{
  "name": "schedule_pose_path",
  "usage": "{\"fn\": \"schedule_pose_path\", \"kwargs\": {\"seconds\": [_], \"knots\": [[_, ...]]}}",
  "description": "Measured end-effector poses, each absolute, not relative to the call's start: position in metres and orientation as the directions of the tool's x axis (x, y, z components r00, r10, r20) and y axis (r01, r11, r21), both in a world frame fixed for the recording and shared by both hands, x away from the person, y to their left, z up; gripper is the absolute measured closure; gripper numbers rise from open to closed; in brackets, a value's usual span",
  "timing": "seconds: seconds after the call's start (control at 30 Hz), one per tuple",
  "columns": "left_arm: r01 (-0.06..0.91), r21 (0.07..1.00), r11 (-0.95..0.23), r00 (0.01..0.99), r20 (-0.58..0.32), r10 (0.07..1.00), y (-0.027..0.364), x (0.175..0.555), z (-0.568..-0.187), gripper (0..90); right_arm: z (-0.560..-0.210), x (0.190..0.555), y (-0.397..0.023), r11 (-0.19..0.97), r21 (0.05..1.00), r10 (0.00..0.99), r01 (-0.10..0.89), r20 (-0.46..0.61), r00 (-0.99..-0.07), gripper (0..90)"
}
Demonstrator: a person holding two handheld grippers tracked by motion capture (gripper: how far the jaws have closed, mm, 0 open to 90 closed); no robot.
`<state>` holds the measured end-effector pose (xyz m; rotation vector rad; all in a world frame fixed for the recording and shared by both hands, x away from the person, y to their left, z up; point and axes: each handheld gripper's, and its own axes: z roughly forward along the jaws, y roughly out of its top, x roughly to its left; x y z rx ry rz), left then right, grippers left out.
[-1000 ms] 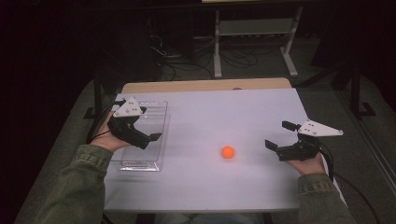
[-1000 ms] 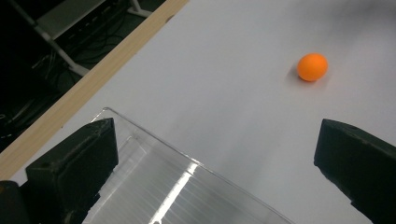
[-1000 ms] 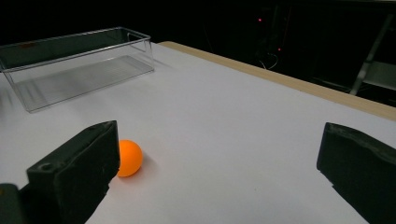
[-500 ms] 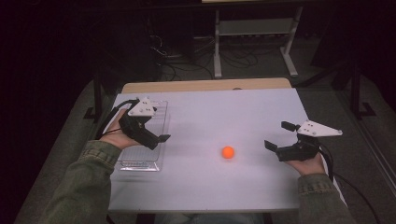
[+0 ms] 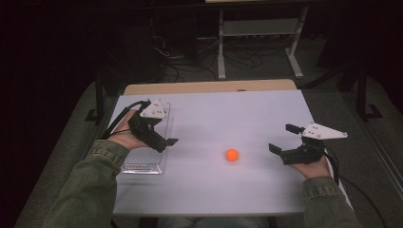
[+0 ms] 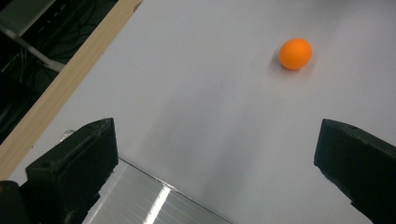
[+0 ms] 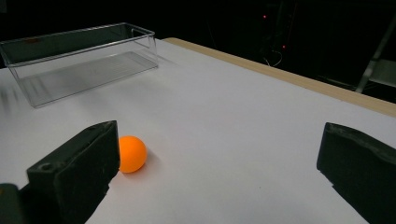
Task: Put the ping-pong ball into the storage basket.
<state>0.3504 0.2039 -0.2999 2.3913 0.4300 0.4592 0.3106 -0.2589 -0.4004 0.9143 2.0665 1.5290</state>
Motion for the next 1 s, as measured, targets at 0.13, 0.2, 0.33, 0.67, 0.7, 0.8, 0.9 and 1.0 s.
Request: {"fn": "schedule_pose_path", "kwargs": {"seconds": [0.13, 0.2, 0.33, 0.67, 0.7, 0.8, 0.9, 1.0], "knots": [[0.185, 0.652, -0.736, 0.889, 0.207, 0.408, 0.199, 0.352, -0.301, 0.0, -0.400, 0.311, -0.259, 0.183, 0.947, 0.710, 0.263, 0.057, -0.702, 0.0], [0.182, 0.648, -0.740, 0.891, 0.209, 0.402, 0.196, 0.353, -0.302, 0.0, -0.400, 0.311, -0.259, 0.183, 0.947, 0.709, 0.263, 0.058, -0.702, 0.0], [0.173, 0.636, -0.752, 0.897, 0.214, 0.388, 0.191, 0.354, -0.302, 0.0, -0.400, 0.310, -0.259, 0.183, 0.947, 0.708, 0.262, 0.058, -0.704, 0.0], [0.160, 0.622, -0.767, 0.906, 0.216, 0.364, 0.179, 0.356, -0.304, 0.0, -0.400, 0.310, -0.259, 0.184, 0.948, 0.706, 0.261, 0.057, -0.706, 0.0], [0.160, 0.623, -0.765, 0.906, 0.214, 0.364, 0.178, 0.356, -0.304, 0.0, -0.400, 0.310, -0.259, 0.184, 0.948, 0.707, 0.261, 0.058, -0.705, 0.0], [0.156, 0.616, -0.772, 0.909, 0.217, 0.357, 0.176, 0.356, -0.305, 0.0, -0.400, 0.310, -0.259, 0.184, 0.948, 0.706, 0.261, 0.058, -0.706, 0.0], [0.150, 0.604, -0.783, 0.914, 0.217, 0.343, 0.172, 0.356, -0.308, 0.0, -0.401, 0.310, -0.259, 0.183, 0.947, 0.707, 0.263, 0.059, -0.705, 0.0], [0.151, 0.600, -0.786, 0.915, 0.215, 0.340, 0.170, 0.356, -0.309, 0.0, -0.401, 0.310, -0.259, 0.185, 0.947, 0.706, 0.263, 0.058, -0.706, 0.0]]}}
